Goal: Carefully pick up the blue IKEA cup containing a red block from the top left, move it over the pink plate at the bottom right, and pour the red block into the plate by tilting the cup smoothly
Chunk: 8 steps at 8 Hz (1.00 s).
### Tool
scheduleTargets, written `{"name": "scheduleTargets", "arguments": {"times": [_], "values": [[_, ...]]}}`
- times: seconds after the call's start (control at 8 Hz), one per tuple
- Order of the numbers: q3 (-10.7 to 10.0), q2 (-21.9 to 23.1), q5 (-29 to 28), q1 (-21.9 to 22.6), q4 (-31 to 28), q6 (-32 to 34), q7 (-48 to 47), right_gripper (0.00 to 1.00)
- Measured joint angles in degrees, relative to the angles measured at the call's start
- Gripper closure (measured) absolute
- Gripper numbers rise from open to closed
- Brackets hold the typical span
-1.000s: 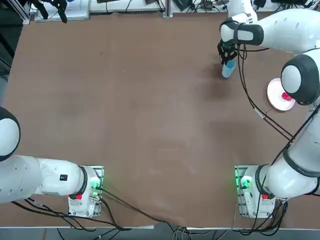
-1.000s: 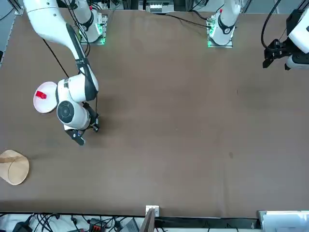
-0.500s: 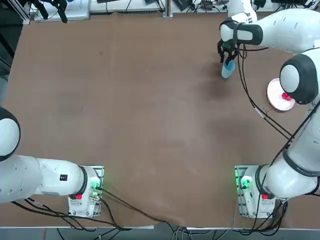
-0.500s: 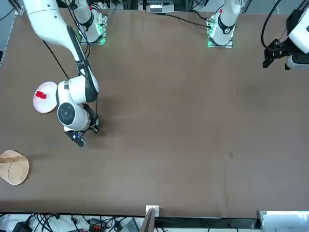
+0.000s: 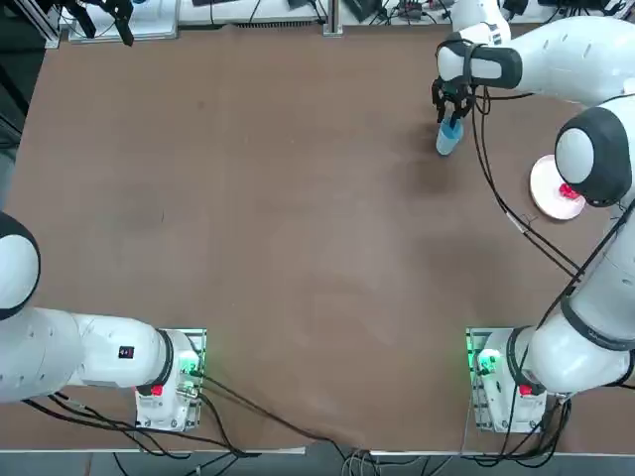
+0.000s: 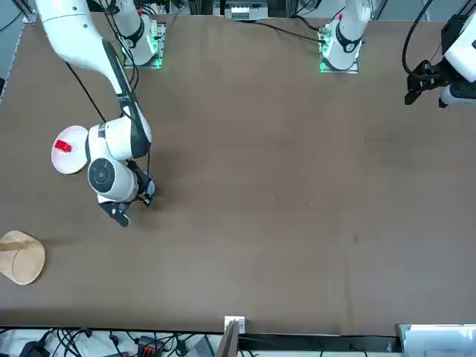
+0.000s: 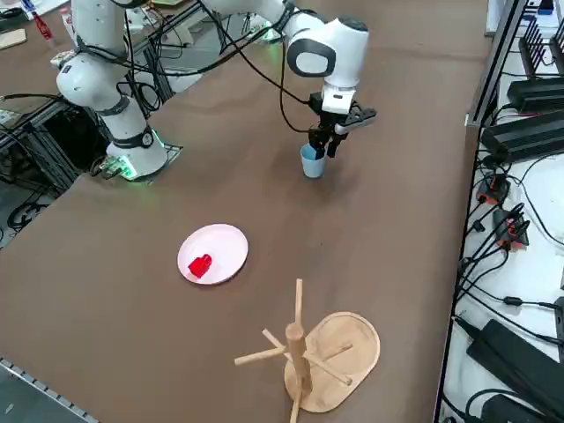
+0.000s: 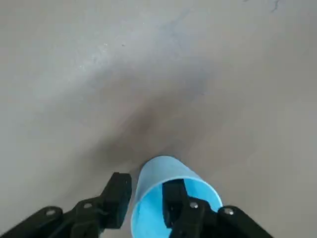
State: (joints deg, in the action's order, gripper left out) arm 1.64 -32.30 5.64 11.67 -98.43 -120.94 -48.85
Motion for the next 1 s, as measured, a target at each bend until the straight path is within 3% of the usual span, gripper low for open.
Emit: {"name": "scheduleTargets", "arguments": {"times": [0.5, 0.62, 0.88, 1.0], "values": [[-0.11, 0.00, 0.36, 0.00, 0.29, 0.11, 0.00, 0.45], [-0.11, 0.00, 0.38, 0.03, 0.32, 0.11, 0.00, 0.31], [-0.11, 0.00, 0.39, 0.15, 0.36, 0.11, 0.00, 0.26], [-0.11, 0.00, 0.39, 0.25, 0.40, 0.11, 0.00, 0.19]]}}
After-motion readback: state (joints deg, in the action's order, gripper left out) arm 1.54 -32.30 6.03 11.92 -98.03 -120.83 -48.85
